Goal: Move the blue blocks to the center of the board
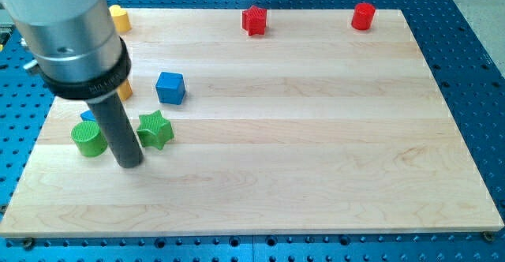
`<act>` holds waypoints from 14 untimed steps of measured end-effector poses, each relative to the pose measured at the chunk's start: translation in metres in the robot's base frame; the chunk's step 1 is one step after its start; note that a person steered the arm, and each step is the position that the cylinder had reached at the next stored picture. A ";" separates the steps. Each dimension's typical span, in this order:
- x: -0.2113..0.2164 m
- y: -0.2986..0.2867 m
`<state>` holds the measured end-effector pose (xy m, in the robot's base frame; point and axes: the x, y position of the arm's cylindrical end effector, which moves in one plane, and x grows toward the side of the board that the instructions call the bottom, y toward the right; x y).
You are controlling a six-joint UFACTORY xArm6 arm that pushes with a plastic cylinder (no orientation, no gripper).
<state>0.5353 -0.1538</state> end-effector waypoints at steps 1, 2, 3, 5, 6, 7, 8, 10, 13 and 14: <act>0.026 -0.046; 0.008 -0.060; -0.044 -0.066; -0.049 -0.122; -0.065 -0.089; -0.121 -0.021; -0.154 0.050; -0.206 0.028; -0.209 0.066; -0.182 0.070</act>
<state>0.3531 -0.0839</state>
